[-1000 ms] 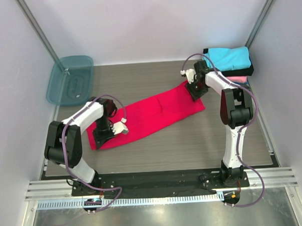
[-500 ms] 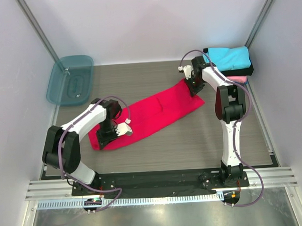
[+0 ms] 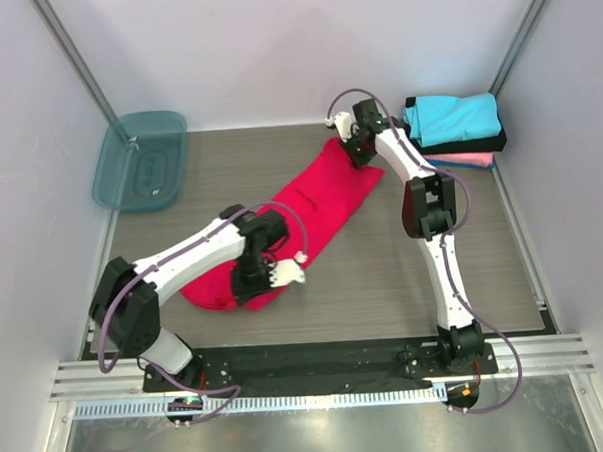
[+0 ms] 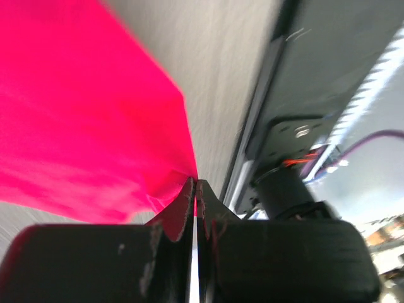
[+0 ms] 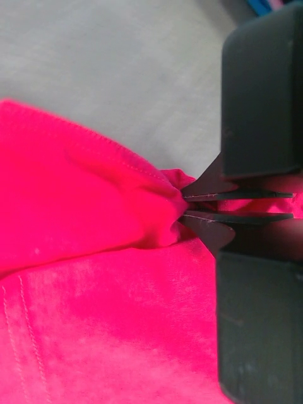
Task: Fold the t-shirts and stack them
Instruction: Fold the tshirt
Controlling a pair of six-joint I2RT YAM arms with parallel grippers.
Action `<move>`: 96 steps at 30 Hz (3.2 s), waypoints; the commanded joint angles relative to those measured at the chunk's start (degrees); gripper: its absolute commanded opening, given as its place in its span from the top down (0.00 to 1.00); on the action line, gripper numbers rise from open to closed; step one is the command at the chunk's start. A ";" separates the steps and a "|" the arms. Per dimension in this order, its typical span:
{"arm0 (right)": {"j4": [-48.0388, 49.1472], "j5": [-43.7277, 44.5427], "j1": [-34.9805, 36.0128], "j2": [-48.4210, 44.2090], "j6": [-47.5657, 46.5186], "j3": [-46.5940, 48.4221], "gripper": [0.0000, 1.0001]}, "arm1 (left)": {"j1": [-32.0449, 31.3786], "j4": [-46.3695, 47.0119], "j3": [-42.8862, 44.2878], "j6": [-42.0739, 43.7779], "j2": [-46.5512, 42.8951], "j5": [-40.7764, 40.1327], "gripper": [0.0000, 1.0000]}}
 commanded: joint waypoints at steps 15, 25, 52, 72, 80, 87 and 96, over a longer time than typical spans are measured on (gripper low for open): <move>36.17 2.39 6.92 12.11 -0.05 7.77 0.83 | -23.03 -1.30 25.75 -4.88 26.19 18.26 1.00; 50.86 0.20 6.92 17.90 4.86 12.77 0.78 | -23.48 3.62 37.38 -8.56 34.73 20.19 0.90; 27.75 -12.01 1.38 -20.15 30.01 -27.38 0.40 | 10.36 23.66 12.71 -35.20 7.83 22.81 0.82; 27.32 -15.02 1.82 -4.15 31.51 -19.13 0.96 | 11.94 33.07 5.30 -38.72 24.43 27.13 0.88; 27.14 -6.23 0.94 -0.55 27.38 -11.49 0.99 | 8.53 36.85 5.64 -44.17 27.43 30.21 0.89; 27.23 -5.61 1.03 -3.26 27.11 -13.14 0.96 | 7.02 35.27 8.21 -44.17 27.97 29.43 0.89; 26.35 -3.95 0.50 -19.59 30.71 -28.78 0.51 | 8.86 29.74 5.12 -43.99 6.04 18.63 0.83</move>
